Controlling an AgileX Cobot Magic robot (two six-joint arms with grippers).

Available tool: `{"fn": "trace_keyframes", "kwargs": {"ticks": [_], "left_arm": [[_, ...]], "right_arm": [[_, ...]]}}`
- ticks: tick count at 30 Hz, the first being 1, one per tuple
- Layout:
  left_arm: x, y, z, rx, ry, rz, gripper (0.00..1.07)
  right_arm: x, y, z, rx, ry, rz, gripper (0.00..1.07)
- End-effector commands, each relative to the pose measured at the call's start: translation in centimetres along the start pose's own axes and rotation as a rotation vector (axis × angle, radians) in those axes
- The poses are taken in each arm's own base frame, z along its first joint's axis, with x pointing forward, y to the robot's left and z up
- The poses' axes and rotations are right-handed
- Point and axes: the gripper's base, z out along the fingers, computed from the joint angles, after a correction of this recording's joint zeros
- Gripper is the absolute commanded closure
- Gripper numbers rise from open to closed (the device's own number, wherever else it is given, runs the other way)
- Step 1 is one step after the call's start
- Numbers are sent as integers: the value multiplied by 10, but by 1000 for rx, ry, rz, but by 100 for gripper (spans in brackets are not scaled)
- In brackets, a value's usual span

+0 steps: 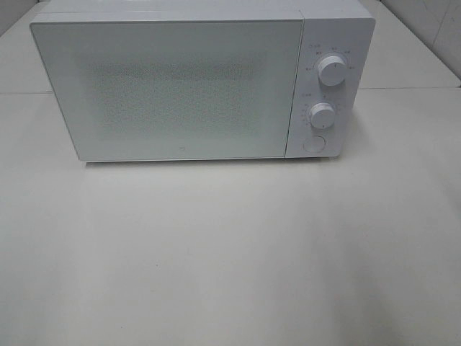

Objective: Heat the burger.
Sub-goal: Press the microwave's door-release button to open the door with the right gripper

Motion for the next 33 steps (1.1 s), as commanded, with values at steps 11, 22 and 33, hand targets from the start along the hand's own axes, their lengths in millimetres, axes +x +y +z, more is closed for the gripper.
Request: {"fn": "trace_keyframes", "kwargs": {"ticks": [11, 22, 33], "left_arm": [[1, -1, -2, 0, -21, -7, 4], [1, -1, -2, 0, -21, -7, 4], [1, -1, -2, 0, -21, -7, 4]], "right_arm": [[23, 10, 57, -89, -32, 10, 107], [47, 17, 89, -134, -42, 45, 107], [68, 20, 102, -155, 25, 73, 107]]}}
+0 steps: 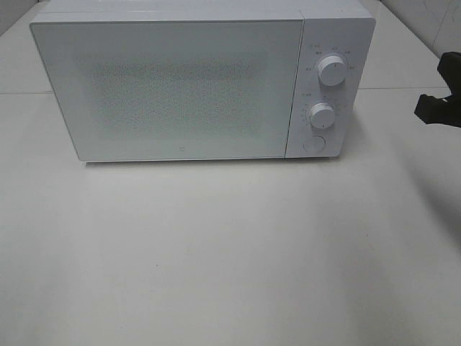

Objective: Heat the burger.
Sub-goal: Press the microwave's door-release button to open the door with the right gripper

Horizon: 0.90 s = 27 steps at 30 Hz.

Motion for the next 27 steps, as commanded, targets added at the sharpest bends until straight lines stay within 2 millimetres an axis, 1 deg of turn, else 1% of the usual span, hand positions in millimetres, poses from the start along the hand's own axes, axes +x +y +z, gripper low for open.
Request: {"fn": "trace_keyframes", "kwargs": {"ticks": [1, 2, 4, 5, 6, 8, 9, 10, 12, 13, 15, 17, 18, 19, 20, 21, 22, 23, 24, 26, 27], "left_arm": [[1, -1, -2, 0, -21, -7, 4], [1, -1, -2, 0, -21, -7, 4], [1, -1, -2, 0, -21, -7, 4], [1, -1, -2, 0, -21, -7, 4], [1, -1, -2, 0, -21, -7, 4], [1, -1, -2, 0, -21, -7, 4], [1, -1, -2, 0, -21, -7, 4], [1, -1, -2, 0, -21, -7, 4], [1, -1, -2, 0, -21, -7, 4], [1, -1, -2, 0, -21, -7, 4], [1, -1, -2, 0, -21, -7, 4], [1, -1, -2, 0, -21, -7, 4], [1, -1, -2, 0, -21, -7, 4], [1, -1, -2, 0, -21, -7, 4], [1, -1, -2, 0, -21, -7, 4], [1, -1, -2, 0, -21, -7, 4], [1, -1, -2, 0, -21, -7, 4], [1, -1, -2, 0, -21, -7, 4], [1, -1, -2, 0, -21, -7, 4], [1, -1, -2, 0, -21, -7, 4], [1, -1, -2, 0, -21, -7, 4]], "right_arm": [[3, 1, 3, -15, 0, -1, 107], [10, 3, 5, -26, 21, 4, 107], [14, 5, 6, -31, 33, 8, 107], [23, 9, 7, -27, 61, 17, 107], [23, 9, 7, -27, 61, 17, 107], [33, 15, 10, -31, 89, 15, 107], [33, 15, 10, -31, 89, 15, 107], [40, 21, 13, -18, 108, 22, 107], [43, 24, 14, -21, 114, 29, 107], [48, 30, 17, -17, 111, 57, 107], [50, 32, 18, -8, 111, 85, 107], [56, 35, 21, 2, 114, 201, 107], [56, 35, 21, 2, 114, 201, 107], [59, 36, 22, 5, 123, 303, 107], [60, 37, 22, 8, 123, 365, 107], [60, 37, 22, 8, 123, 365, 107], [60, 37, 22, 15, 124, 495, 107], [60, 37, 22, 17, 126, 560, 107], [60, 37, 22, 17, 126, 560, 107], [60, 38, 22, 18, 122, 771, 107], [60, 38, 22, 18, 122, 771, 107]]}}
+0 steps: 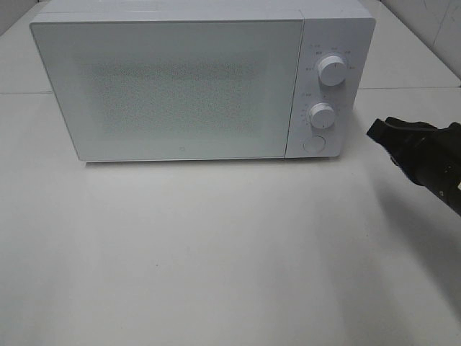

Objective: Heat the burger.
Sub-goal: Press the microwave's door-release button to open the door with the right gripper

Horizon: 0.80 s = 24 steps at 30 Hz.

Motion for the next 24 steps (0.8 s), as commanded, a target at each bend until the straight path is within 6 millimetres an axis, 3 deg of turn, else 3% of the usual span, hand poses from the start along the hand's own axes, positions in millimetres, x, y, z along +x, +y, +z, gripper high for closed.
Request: {"fn": "trace_keyframes", "kwargs": {"ticks": [1, 12, 20, 24], "left_arm": [[1, -1, -2, 0, -21, -7, 4], [1, -1, -2, 0, -21, -7, 4], [1, -1, -2, 0, -21, -7, 4], [1, -1, -2, 0, -21, -7, 4]], "right_arm": [[-2, 4, 0, -36, -10, 189, 107], [-1, 8, 0, -78, 8, 285, 107], [9, -1, 3, 2, 46, 626, 107], [16, -6, 6, 36, 70, 707, 107]]}}
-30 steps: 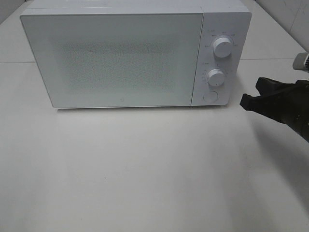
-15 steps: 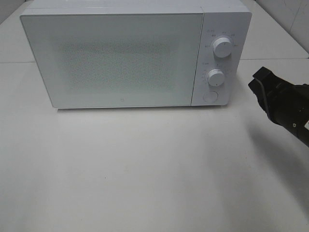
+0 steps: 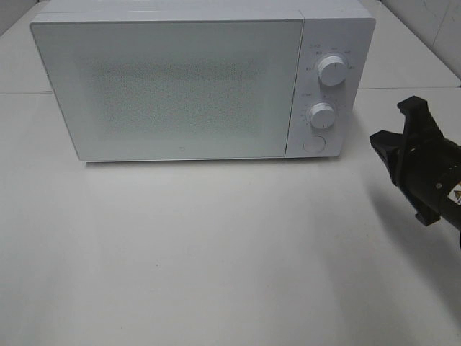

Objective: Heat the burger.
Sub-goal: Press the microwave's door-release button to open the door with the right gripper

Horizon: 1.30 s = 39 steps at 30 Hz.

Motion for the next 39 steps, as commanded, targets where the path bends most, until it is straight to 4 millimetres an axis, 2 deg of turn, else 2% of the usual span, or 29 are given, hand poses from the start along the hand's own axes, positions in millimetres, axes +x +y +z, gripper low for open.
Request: {"fn": "trace_keyframes", "kwargs": {"ticks": [1, 11, 13, 17, 22, 31, 39], "left_arm": [[1, -1, -2, 0, -21, -7, 4], [1, -1, -2, 0, -21, -7, 4], [1, -1, -2, 0, -21, -7, 4], [1, -1, -2, 0, -21, -7, 4], [1, -1, -2, 0, -21, -7, 4], [1, -1, -2, 0, -21, -7, 4], [1, -1, -2, 0, -21, -7, 4]], "right_arm": [[3, -8, 5, 42, 8, 126, 107], [4, 3, 31, 77, -3, 211, 107], [13, 1, 39, 96, -9, 254, 107], [18, -2, 47, 112, -22, 271, 107], [27, -3, 70, 137, 8, 283, 107], [35, -17, 88, 183, 17, 344, 107], [39, -19, 103, 184, 34, 354, 107]]}}
